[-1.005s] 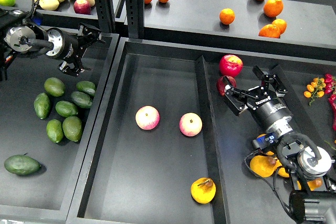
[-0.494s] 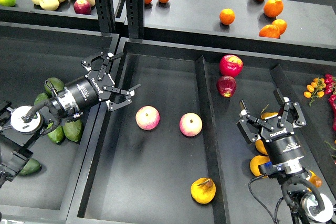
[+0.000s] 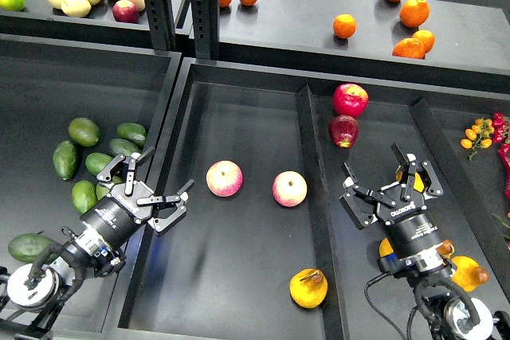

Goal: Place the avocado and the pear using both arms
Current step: 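Bring the left gripper back and move the right gripper toward the yellow pear, then lower the right gripper and close it on the yellow pear, then carry the pear to the other yellow pears and open the right gripper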

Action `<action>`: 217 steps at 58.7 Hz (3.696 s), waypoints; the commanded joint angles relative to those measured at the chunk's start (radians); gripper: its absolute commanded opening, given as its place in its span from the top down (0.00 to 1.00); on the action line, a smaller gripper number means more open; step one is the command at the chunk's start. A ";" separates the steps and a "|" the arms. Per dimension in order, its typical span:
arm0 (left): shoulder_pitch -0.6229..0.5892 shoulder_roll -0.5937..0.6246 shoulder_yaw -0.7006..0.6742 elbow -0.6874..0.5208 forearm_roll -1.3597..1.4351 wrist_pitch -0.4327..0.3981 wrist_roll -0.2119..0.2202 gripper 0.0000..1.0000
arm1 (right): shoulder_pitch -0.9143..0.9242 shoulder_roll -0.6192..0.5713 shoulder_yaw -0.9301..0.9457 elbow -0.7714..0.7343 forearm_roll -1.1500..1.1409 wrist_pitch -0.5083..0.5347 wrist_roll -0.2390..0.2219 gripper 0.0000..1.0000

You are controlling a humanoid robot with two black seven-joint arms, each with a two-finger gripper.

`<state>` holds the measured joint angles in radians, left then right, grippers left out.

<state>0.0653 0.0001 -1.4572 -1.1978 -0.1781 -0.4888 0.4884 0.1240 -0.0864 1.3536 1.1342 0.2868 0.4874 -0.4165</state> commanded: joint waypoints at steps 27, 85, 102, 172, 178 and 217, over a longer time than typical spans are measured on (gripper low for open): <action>0.045 0.000 0.001 -0.056 -0.096 0.000 0.000 0.01 | 0.243 -0.398 -0.694 -0.044 -0.149 -0.016 -0.072 0.00; 0.068 0.000 0.020 -0.077 -0.096 0.000 0.000 0.01 | 0.398 -0.222 -0.939 -0.403 -0.233 -0.046 -0.072 0.04; 0.076 0.000 0.029 -0.077 -0.096 0.000 0.000 0.01 | 0.396 -0.171 -0.938 -0.452 -0.233 -0.046 -0.072 0.06; 0.097 0.000 0.032 -0.077 -0.096 0.000 0.000 0.01 | 0.382 -0.122 -0.869 -0.438 -0.153 -0.046 -0.072 0.85; 0.097 0.000 0.032 -0.077 -0.095 0.000 0.000 0.01 | 0.384 -0.124 -0.850 -0.407 -0.143 -0.047 -0.072 0.86; 0.097 0.000 0.034 -0.075 -0.096 0.000 0.000 0.01 | 0.224 -0.477 -0.706 -0.192 -0.141 -0.101 -0.072 0.86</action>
<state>0.1626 0.0000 -1.4236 -1.2742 -0.2740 -0.4887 0.4888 0.4114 -0.5110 0.6473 0.9379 0.1521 0.3782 -0.4887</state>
